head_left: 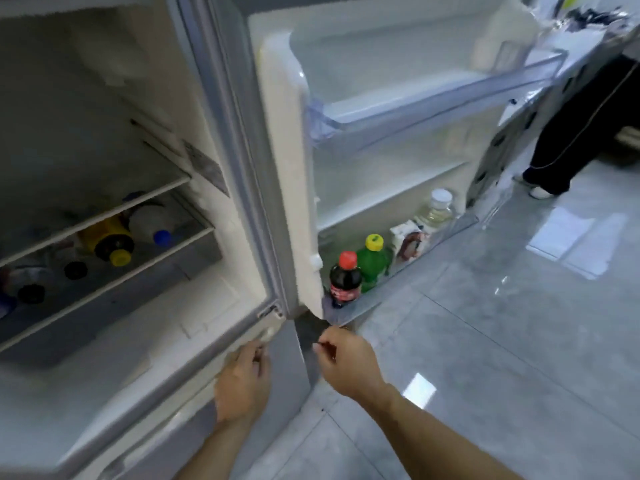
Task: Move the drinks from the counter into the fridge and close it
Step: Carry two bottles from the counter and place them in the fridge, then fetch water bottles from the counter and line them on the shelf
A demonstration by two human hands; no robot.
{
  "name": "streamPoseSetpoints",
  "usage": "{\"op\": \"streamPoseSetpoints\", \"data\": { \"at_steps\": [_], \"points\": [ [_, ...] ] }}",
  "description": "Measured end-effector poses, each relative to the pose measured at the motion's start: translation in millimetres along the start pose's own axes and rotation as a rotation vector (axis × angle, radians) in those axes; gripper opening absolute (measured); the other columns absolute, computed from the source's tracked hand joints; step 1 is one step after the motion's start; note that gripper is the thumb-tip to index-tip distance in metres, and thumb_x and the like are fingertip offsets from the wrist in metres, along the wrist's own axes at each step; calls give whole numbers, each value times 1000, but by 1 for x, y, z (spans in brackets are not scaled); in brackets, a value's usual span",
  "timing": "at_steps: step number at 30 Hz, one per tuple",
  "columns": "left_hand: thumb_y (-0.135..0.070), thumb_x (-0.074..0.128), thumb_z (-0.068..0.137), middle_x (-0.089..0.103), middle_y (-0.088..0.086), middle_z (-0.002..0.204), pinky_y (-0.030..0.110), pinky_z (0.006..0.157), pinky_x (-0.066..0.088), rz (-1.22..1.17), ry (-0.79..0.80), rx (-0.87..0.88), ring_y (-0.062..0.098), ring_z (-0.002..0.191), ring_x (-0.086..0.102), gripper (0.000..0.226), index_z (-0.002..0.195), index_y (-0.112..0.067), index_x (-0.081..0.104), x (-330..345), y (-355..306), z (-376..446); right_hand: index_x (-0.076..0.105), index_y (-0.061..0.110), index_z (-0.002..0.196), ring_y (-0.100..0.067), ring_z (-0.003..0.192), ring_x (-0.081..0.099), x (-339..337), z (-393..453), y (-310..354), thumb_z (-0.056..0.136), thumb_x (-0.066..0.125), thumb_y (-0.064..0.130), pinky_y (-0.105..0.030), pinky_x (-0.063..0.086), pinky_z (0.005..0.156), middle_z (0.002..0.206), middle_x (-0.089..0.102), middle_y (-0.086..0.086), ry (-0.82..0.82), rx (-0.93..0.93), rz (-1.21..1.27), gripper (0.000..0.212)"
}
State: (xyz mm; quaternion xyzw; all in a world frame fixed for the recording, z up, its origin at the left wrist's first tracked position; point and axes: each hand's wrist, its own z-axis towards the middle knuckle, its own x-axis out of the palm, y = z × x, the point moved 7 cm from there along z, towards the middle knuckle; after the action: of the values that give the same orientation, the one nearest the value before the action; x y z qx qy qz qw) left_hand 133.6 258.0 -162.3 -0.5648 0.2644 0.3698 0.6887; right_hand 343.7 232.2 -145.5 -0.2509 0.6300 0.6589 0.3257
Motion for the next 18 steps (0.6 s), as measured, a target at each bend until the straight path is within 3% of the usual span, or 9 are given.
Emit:
{"op": "streamPoseSetpoints", "data": {
  "at_steps": [5,9,11,14,18],
  "points": [
    [-26,61,94,71,6,97,35,76,48,-90,269,-281,30,91,66,14,105,-21,67,70,-5,-93,66,25,82,-9,70,58,-51,-116,-149,90,63,31,-21,41,62,76,65,10,-81,498,73,10],
    [-25,65,91,69,9,105,34,88,46,-92,592,-393,27,99,63,26,116,-20,62,116,-10,-156,69,21,93,-11,76,62,-70,-232,-240,89,67,30,-25,45,68,77,66,11,-132,872,204,10],
    [-25,68,89,68,10,108,35,85,49,-113,743,-485,26,97,62,27,114,-19,62,132,-10,-183,70,18,92,-16,80,65,-71,-286,-269,89,68,28,-30,51,74,80,69,3,-183,1026,296,11],
    [-27,69,90,68,12,99,33,70,53,-182,870,-699,25,79,58,19,98,-10,67,143,-7,-212,69,13,89,-25,81,66,-65,-358,-296,88,68,26,-38,55,78,83,70,-6,-274,1249,434,12],
    [-25,64,94,70,10,92,30,65,49,-176,910,-796,25,72,58,13,92,-12,65,150,1,-220,65,9,88,-26,68,55,-47,-432,-308,91,66,25,-33,48,59,77,60,-9,-326,1511,618,17]
  ]
}}
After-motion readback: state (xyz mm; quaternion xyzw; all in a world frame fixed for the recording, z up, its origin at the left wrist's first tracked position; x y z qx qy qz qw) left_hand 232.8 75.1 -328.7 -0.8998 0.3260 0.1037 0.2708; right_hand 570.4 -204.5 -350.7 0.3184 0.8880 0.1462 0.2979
